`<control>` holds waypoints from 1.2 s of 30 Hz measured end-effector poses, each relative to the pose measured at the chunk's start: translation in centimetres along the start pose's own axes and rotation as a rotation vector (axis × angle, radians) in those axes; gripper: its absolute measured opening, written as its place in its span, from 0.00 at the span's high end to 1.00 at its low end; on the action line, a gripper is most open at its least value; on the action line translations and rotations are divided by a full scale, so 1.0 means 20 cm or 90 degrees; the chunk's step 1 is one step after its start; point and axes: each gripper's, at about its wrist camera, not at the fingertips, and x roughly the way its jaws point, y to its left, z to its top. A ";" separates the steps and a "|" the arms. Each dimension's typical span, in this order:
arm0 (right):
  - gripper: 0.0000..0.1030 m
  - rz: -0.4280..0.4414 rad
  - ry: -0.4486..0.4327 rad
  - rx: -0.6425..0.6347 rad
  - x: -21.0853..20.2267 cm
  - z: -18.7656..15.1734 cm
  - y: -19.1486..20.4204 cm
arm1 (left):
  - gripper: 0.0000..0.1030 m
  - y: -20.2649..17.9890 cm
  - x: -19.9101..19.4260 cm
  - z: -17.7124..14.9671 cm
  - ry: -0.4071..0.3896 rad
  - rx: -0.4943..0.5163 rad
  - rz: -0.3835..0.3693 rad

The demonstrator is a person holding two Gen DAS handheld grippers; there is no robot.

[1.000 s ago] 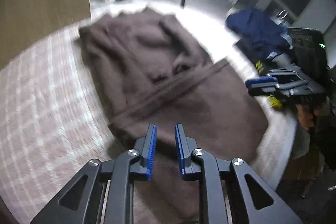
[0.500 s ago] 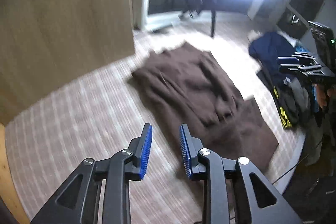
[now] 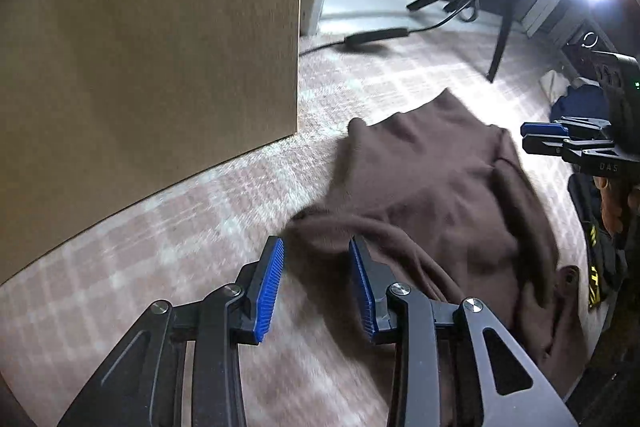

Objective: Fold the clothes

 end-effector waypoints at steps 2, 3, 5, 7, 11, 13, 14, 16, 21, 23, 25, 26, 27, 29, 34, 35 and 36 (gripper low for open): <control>0.65 0.000 0.006 -0.002 0.05 0.02 -0.01 | 0.67 -0.02 0.03 0.02 0.003 0.018 0.000; 0.65 0.008 0.012 -0.003 0.08 0.03 -0.02 | 0.67 -0.04 0.05 0.03 0.004 0.027 0.000; 0.65 0.022 0.022 -0.005 0.12 0.04 -0.02 | 0.67 -0.06 0.06 0.03 0.001 0.046 0.000; 0.65 0.032 0.031 -0.016 0.16 0.05 -0.01 | 0.67 -0.07 0.06 0.04 -0.002 0.056 -0.001; 0.62 0.034 0.023 -0.050 0.19 0.07 0.02 | 0.71 -0.06 0.06 0.03 -0.010 0.066 -0.009; 0.82 0.032 0.023 -0.057 0.19 0.07 0.03 | 0.78 -0.07 0.05 0.03 -0.018 0.077 -0.007; 0.84 0.031 0.025 -0.058 0.19 0.07 0.03 | 0.81 -0.08 0.04 0.03 -0.023 0.082 -0.006; 0.87 0.038 0.004 -0.057 0.15 0.07 0.03 | 0.85 -0.08 0.02 0.03 -0.033 0.086 -0.008; 0.88 0.039 -0.051 -0.077 -0.06 0.07 0.10 | 0.87 -0.09 -0.15 0.02 -0.072 0.074 -0.022; 0.88 0.042 -0.075 -0.087 -0.19 0.05 0.15 | 0.87 -0.11 -0.27 -0.01 -0.097 0.077 -0.026; 0.88 0.049 -0.100 -0.098 -0.32 0.01 0.19 | 0.87 -0.14 -0.40 -0.07 -0.128 0.080 -0.032; 0.88 0.052 -0.112 -0.101 -0.39 -0.01 0.21 | 0.87 -0.15 -0.47 -0.10 -0.141 0.083 -0.033; 0.88 0.054 -0.130 -0.105 -0.48 -0.06 0.24 | 0.87 -0.18 -0.53 -0.14 -0.154 0.086 -0.033; 0.88 0.065 -0.152 -0.108 -0.60 -0.13 0.28 | 0.87 -0.23 -0.66 -0.23 -0.182 0.095 -0.034; 0.88 0.066 -0.192 -0.133 -0.84 -0.45 0.40 | 0.87 -0.37 -0.85 -0.53 -0.216 0.106 -0.053; 0.88 0.068 -0.195 -0.134 -0.87 -0.52 0.41 | 0.87 -0.40 -0.86 -0.61 -0.214 0.102 -0.061; 0.88 0.070 -0.198 -0.134 -0.89 -0.60 0.43 | 0.87 -0.43 -0.87 -0.68 -0.211 0.101 -0.068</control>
